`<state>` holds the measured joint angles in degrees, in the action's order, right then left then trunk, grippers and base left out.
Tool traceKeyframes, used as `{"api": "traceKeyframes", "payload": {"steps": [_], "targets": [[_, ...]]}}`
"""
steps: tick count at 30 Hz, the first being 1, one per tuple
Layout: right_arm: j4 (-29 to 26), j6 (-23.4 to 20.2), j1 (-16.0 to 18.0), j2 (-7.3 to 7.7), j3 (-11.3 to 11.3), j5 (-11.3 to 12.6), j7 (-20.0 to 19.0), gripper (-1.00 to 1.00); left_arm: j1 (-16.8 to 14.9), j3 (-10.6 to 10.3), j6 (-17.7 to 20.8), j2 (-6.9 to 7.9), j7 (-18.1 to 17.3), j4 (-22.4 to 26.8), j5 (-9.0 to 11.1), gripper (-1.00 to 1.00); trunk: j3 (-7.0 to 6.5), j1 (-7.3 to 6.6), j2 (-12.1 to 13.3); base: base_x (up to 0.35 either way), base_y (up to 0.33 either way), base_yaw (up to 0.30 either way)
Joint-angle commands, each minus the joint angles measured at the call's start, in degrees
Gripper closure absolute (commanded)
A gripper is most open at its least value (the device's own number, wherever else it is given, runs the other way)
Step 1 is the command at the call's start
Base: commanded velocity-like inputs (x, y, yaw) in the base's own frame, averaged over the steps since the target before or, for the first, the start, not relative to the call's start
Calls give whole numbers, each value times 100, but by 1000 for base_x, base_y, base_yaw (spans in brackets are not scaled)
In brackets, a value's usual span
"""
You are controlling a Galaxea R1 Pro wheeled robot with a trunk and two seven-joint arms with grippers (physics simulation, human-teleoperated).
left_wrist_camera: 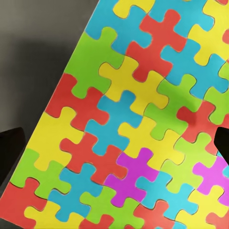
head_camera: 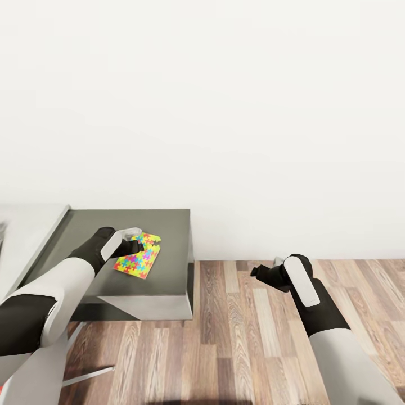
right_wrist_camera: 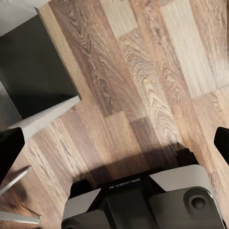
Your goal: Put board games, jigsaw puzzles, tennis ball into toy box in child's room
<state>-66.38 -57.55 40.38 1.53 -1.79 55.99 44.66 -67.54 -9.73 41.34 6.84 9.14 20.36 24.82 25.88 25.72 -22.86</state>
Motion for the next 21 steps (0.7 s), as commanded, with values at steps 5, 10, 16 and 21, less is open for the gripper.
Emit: {"api": "traceKeyframes", "payload": {"steps": [5, 10, 16, 21], "targets": [[-3, -11, 5, 8, -16, 52, 60, -100, 4, -20, 6, 1, 18, -340, 232, -100, -16, 6, -6, -7, 0, -210], [0, -11, 5, 10, -20, 52, 60, -100, 4, -20, 6, 1, 18, -340, 232, -100, -30, 6, -6, -132, 0, -111], [2, -11, 6, 13, -16, 52, 60, -100, 4, -20, 6, 1, 18, -340, 233, -100, -32, 6, -6, -43, 0, -13], [83, -11, 8, 15, -21, 52, 60, -100, 4, -20, 6, 1, 18, -340, 233, -100, -33, 6, -6, -7, -6, -1]]}}
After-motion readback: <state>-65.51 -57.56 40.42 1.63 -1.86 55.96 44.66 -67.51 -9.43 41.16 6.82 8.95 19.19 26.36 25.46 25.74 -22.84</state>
